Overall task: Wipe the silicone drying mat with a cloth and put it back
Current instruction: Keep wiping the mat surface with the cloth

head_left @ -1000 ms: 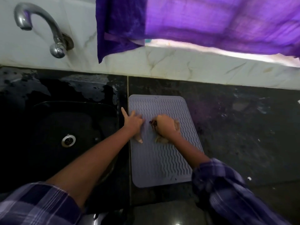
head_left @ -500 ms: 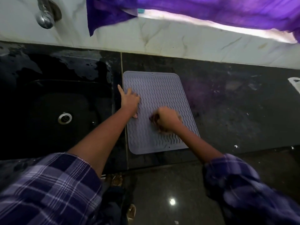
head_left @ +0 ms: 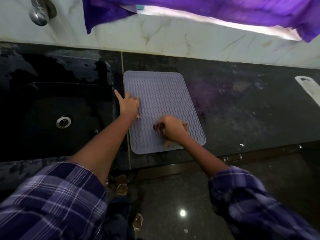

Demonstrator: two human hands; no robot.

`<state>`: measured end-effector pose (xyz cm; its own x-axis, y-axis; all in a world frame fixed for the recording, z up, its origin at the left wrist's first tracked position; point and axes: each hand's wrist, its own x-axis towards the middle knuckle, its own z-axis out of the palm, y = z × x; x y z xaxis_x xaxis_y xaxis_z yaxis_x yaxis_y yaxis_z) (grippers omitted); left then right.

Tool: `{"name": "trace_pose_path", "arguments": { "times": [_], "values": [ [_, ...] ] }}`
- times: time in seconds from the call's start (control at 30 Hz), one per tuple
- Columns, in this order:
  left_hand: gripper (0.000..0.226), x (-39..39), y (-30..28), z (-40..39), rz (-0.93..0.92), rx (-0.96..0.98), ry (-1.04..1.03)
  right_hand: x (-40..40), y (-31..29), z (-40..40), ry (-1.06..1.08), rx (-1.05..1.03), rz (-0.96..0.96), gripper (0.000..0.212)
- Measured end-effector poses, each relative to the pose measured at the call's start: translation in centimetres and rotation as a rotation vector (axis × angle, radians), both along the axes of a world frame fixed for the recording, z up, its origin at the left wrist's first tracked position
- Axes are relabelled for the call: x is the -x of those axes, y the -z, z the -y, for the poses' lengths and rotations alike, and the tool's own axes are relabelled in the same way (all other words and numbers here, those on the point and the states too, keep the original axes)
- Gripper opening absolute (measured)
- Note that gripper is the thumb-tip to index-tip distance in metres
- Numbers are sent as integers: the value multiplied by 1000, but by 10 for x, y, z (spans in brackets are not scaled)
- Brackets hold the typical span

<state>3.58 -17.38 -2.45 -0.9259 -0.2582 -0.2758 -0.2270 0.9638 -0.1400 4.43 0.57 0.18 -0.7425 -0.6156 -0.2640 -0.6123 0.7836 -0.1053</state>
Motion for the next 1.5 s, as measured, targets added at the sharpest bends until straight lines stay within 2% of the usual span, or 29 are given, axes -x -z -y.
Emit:
{"name": "trace_pose_path", "arguments": {
  "times": [0.07, 0.2, 0.23, 0.3, 0.37, 0.5, 0.57, 0.67, 0.73, 0.8, 0.83, 0.9, 0.97, 1.1, 1.27, 1.4, 1.5],
  "values": [
    [73, -2, 2, -1, -6, 2, -8, -1, 14, 14, 19, 26, -54, 29],
    [75, -2, 0, -1, -23, 9, -21, -53, 32, -10, -147, 58, -153, 17],
    [78, -1, -3, -1, -17, 23, -31, -63, 29, -17, -200, 16, -151, 19],
    [87, -2, -9, -2, -16, 71, -66, -67, 13, -24, -260, -115, -30, 25],
    [92, -5, -14, -7, -11, 145, -75, -41, -1, -16, -231, -133, -28, 27],
    [71, -16, -7, -16, -65, 140, -57, 6, -1, 9, -48, 3, -26, 30],
    [64, -21, -7, -15, -56, 111, -68, -4, 12, 4, -25, -18, -58, 33],
    [62, -19, -7, -10, -38, 82, -103, -39, 22, -23, -117, -28, -57, 36],
    [64, -15, -12, -8, 11, 44, -112, -43, 16, -41, -185, -93, 39, 36],
    [66, -4, -19, -6, 76, 0, -105, -20, -1, -44, -153, -109, 150, 33],
    [67, 3, -23, -5, 119, -6, -92, -3, -11, -42, -94, -33, 181, 32],
    [63, 19, -30, 0, 142, 2, -68, 36, -34, -33, 56, 182, 150, 35],
    [53, 37, -31, 9, 95, -33, -72, 80, -47, -19, 112, 297, 65, 37],
    [52, 79, -27, 26, 84, -109, -77, 165, -46, 23, 118, 216, 28, 31],
    [62, 135, -22, 36, 78, 3, 24, 239, -16, 74, 35, 127, -92, 35],
    [89, 161, -12, 37, 226, 49, 46, 250, 21, 120, 64, 60, -185, 29],
    [87, 166, -9, 34, 244, 75, 43, 243, 38, 128, 38, 43, -206, 29]
  ]
}}
